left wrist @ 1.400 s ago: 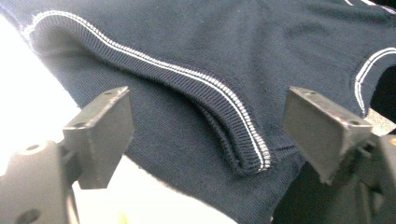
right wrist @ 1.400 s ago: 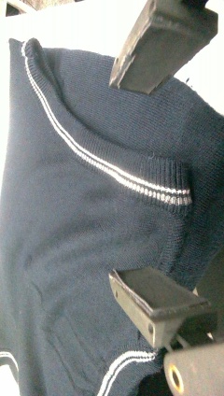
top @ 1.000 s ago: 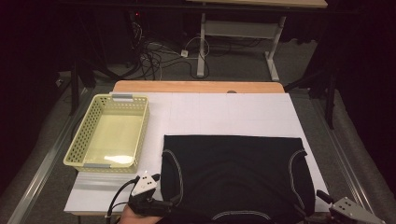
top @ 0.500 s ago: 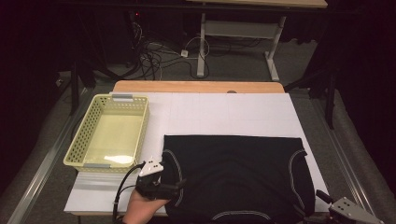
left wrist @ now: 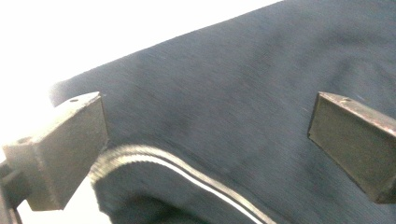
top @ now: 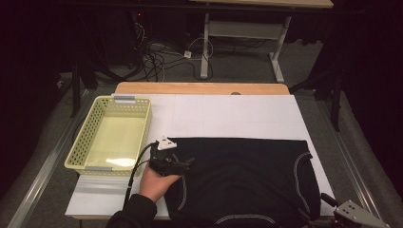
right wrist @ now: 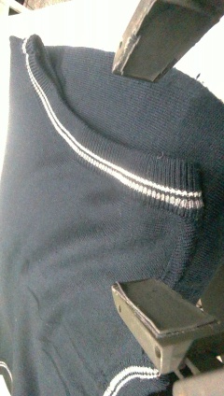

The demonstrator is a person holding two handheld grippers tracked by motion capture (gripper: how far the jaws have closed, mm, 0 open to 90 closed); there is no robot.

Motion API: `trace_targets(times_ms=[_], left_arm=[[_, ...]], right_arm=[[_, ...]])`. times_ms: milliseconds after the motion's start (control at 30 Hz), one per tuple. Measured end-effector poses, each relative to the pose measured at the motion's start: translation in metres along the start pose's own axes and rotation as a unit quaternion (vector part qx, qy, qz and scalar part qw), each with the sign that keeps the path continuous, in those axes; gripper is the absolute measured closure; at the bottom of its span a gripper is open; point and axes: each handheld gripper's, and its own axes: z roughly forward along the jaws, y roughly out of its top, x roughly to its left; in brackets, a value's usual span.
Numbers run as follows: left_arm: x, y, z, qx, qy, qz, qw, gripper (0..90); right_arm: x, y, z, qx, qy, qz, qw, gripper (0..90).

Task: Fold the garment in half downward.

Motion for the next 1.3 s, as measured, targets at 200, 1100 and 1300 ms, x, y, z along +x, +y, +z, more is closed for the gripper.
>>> trace_targets(times_ms=[200,1100,1300], left_arm=[[0.017,0.010,0.012,0.014,0.030,-0.018,0.9993,0.0],[0.034,-0.008,0.025,0.022,0.054,-0.025,0.9980,62.1],[0.032,-0.009,0.025,0.020,0.044,-0.009,0.9988,72.9]], right_arm=[[0.002,0.001,0.002,0.001,0.005,-0.004,1.0000,0.5],[-0.007,0.019,0.019,-0.004,-0.021,0.010,0.9997,6.7],[-0.026,0.039,0.039,0.005,-0.057,0.022,0.9981,11.2]])
